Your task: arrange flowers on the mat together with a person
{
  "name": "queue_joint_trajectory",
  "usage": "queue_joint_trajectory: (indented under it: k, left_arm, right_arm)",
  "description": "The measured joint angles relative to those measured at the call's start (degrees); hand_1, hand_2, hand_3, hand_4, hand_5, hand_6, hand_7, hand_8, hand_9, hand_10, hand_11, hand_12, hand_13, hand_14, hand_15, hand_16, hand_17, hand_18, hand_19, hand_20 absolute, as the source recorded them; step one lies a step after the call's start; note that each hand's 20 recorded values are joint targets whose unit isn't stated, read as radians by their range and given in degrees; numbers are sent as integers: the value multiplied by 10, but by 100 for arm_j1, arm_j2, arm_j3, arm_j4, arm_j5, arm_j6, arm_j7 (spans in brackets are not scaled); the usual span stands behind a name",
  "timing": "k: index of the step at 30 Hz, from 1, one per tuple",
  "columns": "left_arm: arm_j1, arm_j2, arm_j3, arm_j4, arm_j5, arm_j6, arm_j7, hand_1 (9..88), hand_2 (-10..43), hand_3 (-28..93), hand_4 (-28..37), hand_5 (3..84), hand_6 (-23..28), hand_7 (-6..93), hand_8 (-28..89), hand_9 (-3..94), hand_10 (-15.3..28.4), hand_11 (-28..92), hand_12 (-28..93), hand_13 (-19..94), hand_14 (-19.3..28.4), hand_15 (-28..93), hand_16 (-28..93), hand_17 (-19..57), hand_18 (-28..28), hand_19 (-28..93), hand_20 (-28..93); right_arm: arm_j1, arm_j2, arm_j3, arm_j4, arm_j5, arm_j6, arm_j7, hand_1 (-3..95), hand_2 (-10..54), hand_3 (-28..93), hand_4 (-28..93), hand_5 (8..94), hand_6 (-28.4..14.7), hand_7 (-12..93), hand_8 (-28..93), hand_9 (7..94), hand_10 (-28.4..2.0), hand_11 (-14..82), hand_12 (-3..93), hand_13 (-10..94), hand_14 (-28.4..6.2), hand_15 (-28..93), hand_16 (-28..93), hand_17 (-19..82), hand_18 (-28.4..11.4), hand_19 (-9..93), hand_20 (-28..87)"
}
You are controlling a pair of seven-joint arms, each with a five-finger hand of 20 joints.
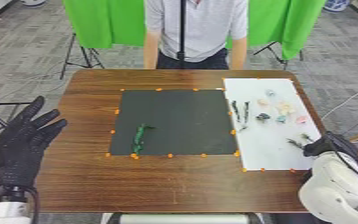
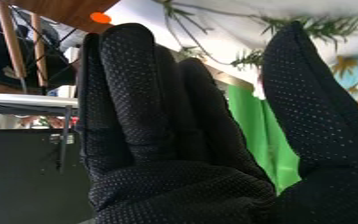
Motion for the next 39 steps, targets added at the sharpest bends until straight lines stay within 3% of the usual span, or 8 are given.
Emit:
queue_joint_trajectory:
  k: [3, 5, 9, 12, 15, 20, 25, 39]
  left_arm:
    - [16, 13, 2, 0, -13, 2, 27, 219, 87, 746, -264, 306, 55, 131, -94, 311, 163, 220, 129, 217, 217, 488, -50, -98, 192, 402, 178]
    - [17, 20, 5, 0, -14, 2, 32, 219, 87, 747, -263, 306, 55, 131, -94, 311, 163, 221, 130, 217, 218, 487, -51, -97, 192, 402, 178]
    - [3, 20, 6, 4, -4, -1, 5, 219, 87, 746, -264, 306, 55, 130, -93, 311, 163, 221, 129, 216, 218, 489, -50, -97, 192, 403, 178]
    - [-28, 1, 6, 6, 10, -5, -41, 219, 87, 746, -263, 306, 55, 130, -93, 310, 163, 220, 130, 217, 219, 489, -50, -97, 192, 402, 178]
    - [-42, -11, 6, 6, 12, -5, -57, 219, 87, 746, -263, 306, 55, 130, -93, 311, 163, 220, 130, 217, 218, 488, -50, -97, 192, 402, 178]
    - [-41, -25, 1, 6, 14, -5, -64, 220, 88, 746, -263, 306, 56, 130, -93, 311, 163, 222, 130, 217, 218, 488, -50, -97, 192, 403, 178]
    - [-34, -25, 1, 6, 13, -4, -54, 220, 88, 746, -262, 307, 56, 130, -93, 311, 163, 221, 129, 216, 218, 488, -50, -97, 192, 402, 178]
    - [1, -19, 2, 2, 7, 1, -35, 220, 87, 746, -263, 307, 56, 129, -93, 311, 162, 221, 130, 217, 218, 488, -50, -97, 192, 402, 178]
  right_arm:
    - [155, 22, -230, 112, -49, -43, 7, 425, -42, 643, -177, 625, -174, 66, -80, 475, -112, 68, 105, 639, -150, 678, 88, 326, -273, 891, -208]
    - [288, 51, -451, 204, -157, -110, 11, 434, -45, 639, -179, 635, -179, 71, -79, 453, -121, 48, 91, 636, -142, 679, 86, 326, -264, 887, -203]
    - [464, 76, -733, 329, -353, -208, 8, 458, -60, 628, -183, 662, -197, 78, -90, 508, -164, 71, 68, 641, -125, 677, 76, 330, -247, 882, -190]
    - [504, 77, -779, 373, -386, -247, -2, 480, -71, 629, -197, 687, -171, 81, -102, 578, -174, 207, 79, 660, -112, 673, 72, 333, -231, 875, -179]
    - [564, 85, -869, 437, -425, -267, -10, 521, -79, 617, -217, 734, -115, 87, -96, 668, -160, 344, 100, 704, -94, 662, 87, 335, -212, 871, -152]
    - [687, 90, -1010, 526, -535, -292, -42, 601, -72, 513, -216, 822, -73, 112, 13, 786, -123, 372, 184, 757, -76, 659, 111, 345, -194, 870, -103]
    - [759, 138, -1168, 592, -740, -154, -122, 582, -81, 554, -236, 857, -51, 128, 33, 837, -128, 392, 163, 802, -66, 651, 120, 369, -196, 888, -91]
    - [749, 274, -1362, 592, -1540, 977, -311, 547, -95, 623, -242, 922, -5, 163, 81, 931, -119, 340, 209, 874, -63, 621, 180, 396, -217, 932, -72]
